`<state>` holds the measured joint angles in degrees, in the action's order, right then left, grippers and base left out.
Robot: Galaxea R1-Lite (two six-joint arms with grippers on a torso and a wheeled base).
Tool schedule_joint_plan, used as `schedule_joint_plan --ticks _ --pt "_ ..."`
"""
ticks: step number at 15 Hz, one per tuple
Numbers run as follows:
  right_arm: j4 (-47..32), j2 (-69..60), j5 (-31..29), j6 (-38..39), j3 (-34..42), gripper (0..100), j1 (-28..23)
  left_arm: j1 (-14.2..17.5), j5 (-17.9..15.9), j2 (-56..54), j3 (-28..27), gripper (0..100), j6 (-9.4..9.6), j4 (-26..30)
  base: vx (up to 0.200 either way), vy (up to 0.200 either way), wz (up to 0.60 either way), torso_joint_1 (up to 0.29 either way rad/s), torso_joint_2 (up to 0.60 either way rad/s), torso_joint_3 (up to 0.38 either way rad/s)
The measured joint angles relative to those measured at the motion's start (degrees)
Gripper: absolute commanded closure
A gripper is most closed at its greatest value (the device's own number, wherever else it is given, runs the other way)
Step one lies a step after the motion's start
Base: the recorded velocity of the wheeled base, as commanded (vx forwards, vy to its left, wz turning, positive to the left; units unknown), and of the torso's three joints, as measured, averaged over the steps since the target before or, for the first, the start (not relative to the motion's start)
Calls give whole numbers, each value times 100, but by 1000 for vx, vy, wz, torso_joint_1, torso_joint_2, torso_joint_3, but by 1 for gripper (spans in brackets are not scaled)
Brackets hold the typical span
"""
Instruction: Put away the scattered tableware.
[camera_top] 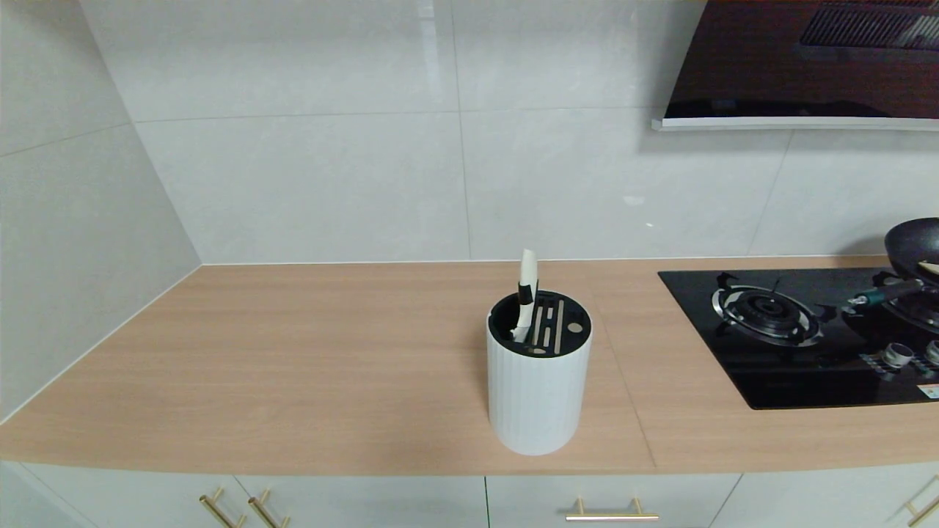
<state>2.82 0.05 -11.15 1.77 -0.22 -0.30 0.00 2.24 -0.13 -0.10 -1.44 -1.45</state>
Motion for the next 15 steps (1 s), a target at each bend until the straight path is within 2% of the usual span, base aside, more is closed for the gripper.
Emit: schedule_joint_plan --ticks 1,2,3,6,15 --pt "-41 -5 194 324 6 0 4 0 -4 0 2 0 263 134 0 0 0 0 0 0" --pt "-71 -5 262 371 11 0 10 0 -6 0 2 0 318 143 0 0 0 0 0 0" --pt "-83 -7 284 321 11 0 10 -2 -4 0 2 0 313 145 0 0 0 0 0 0" --pt "-241 -5 618 101 15 0 15 0 -1 0 10 0 84 140 0 0 0 0 0 0" --pt "-286 -5 919 -223 12 0 12 0 2 2 7 0 68 135 0 0 0 0 0 0"
